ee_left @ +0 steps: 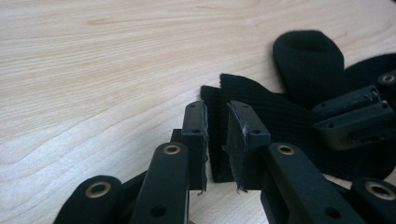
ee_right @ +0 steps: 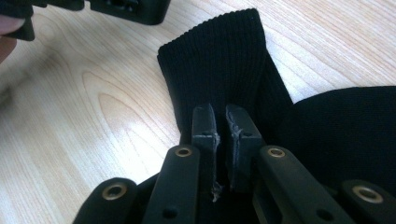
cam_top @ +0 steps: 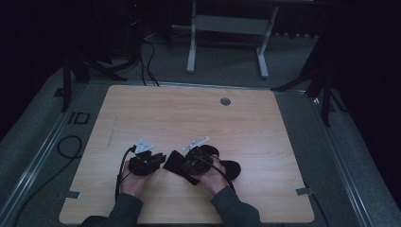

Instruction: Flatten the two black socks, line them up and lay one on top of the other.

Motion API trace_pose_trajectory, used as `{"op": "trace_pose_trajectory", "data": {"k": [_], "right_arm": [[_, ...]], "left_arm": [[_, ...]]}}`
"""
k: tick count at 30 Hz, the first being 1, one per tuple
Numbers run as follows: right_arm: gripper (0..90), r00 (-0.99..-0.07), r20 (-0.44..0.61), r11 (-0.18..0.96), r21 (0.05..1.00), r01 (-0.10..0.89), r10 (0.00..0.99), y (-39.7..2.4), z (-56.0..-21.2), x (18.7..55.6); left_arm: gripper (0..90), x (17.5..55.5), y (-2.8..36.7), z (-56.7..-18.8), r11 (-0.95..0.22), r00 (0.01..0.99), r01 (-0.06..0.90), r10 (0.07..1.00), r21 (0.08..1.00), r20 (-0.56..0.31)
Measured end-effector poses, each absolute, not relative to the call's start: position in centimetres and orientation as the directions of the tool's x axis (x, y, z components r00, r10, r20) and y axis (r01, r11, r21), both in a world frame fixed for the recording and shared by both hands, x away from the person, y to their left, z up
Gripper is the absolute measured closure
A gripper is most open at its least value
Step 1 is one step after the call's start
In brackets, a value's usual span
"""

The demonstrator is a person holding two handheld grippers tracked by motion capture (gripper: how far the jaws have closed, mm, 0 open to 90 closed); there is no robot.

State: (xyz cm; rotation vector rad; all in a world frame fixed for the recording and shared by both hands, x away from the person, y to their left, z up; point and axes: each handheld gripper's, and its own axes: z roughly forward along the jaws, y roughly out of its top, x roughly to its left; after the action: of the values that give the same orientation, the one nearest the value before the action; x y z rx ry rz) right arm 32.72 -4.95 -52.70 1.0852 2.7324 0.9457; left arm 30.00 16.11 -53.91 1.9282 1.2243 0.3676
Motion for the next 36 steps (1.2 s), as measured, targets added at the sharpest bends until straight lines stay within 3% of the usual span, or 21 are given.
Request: {"op": "trace_pose_trajectory", "data": {"k": [4,14,20,26,36], "right_arm": [[83.2,-0.751,0.170,0.568,0.555,0.608,0.639,-4.8,-52.9,32.7],[79.7,-0.755,0.175,0.573,0.551,0.607,0.632,-4.7,-53.2,32.9],[70.1,-0.759,0.172,0.526,0.625,0.577,0.628,-6.1,-50.9,32.9],[69.3,-0.710,0.160,0.460,0.660,0.594,0.686,-9.3,-49.0,34.4],[68.1,-0.589,0.106,0.400,0.636,0.660,0.801,-13.4,-50.3,37.9]], "left_arm": [[78.1,29.8,14.4,-54.1,-0.304,0.552,0.578,0.829,0.757,-0.088],[81.1,30.1,12.5,-55.2,-0.427,0.576,0.567,0.817,0.705,0.031],[81.6,30.0,12.4,-55.3,-0.424,0.574,0.568,0.818,0.705,0.029],[81.2,30.0,12.4,-55.3,-0.422,0.574,0.570,0.818,0.705,0.026],[80.0,30.0,12.4,-55.3,-0.422,0.576,0.571,0.817,0.704,0.022]]}}
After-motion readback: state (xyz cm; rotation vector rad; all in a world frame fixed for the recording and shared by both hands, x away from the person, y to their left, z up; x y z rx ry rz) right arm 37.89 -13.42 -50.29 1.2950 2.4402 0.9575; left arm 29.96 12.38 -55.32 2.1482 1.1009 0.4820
